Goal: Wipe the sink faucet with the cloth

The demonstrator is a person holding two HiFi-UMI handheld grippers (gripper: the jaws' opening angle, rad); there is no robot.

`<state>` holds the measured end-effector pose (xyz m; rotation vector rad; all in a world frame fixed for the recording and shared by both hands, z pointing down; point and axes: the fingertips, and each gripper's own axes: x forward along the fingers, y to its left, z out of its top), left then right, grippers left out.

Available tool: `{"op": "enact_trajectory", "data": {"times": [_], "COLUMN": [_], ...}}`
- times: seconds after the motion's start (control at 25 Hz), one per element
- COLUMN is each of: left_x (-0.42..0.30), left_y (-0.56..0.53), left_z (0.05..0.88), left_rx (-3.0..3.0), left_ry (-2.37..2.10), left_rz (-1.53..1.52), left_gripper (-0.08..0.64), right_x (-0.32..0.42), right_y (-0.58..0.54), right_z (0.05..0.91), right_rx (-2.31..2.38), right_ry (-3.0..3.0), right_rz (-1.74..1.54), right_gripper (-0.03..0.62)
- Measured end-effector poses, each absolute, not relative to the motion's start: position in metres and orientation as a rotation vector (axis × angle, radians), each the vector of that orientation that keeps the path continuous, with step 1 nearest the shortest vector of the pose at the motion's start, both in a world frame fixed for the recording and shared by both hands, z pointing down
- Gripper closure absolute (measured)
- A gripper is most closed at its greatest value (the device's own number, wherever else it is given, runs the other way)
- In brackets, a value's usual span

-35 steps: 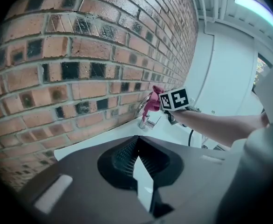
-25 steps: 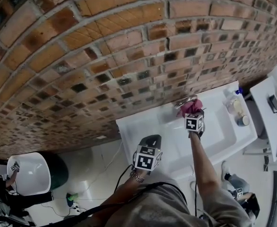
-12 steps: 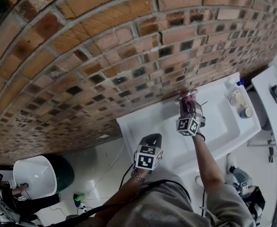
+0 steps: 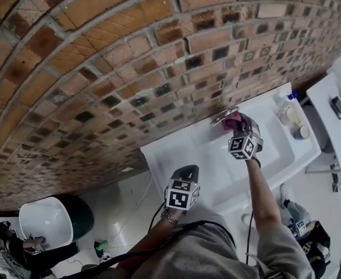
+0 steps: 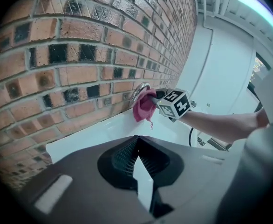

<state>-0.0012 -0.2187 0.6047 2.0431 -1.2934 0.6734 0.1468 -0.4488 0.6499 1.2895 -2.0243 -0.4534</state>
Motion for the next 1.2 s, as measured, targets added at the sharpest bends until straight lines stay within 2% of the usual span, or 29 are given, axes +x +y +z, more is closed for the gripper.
{"op": "enact_trajectory", "data": {"times": [0.28, 0.4, 0.56, 0.92, 1.08, 1.2], "left_x": [-0.009, -0.01, -0.01, 0.006, 0.008, 0.006], "left_y": [-0.221, -0.22, -0.224, -0.224, -0.225, -0.224], "left_z": [0.608, 0.611, 0.611, 0.616, 0.617, 0.617], "left_rx": [2.024, 2.019, 2.014, 2.029, 2.035, 2.028], "left_ry": [-1.304, -1.302, -1.303, -1.261, -1.254, -1.257], "left_rz": [0.675, 0.678, 0.678, 0.698, 0.702, 0.702], "left_gripper": [0.541, 0.543, 0.543, 0.543, 0.543, 0.543], "right_x": [0.26, 0.28, 0.254, 0.219, 0.166, 0.164], "right_y": [-0.479, -0.467, -0.439, -0.417, -0.395, -0.413], "right_z": [0.691, 0.731, 0.763, 0.759, 0.707, 0.676], "right_rx": [1.507, 1.448, 1.403, 1.49, 1.244, 1.328], "right_ry": [-1.767, -1.749, -1.786, -1.968, -2.301, -2.28], "right_rz": [-0.062, 0.107, 0.189, 0.521, 0.422, 0.291], "right_gripper": [0.557, 0.557, 0.56, 0.566, 0.565, 0.563]}}
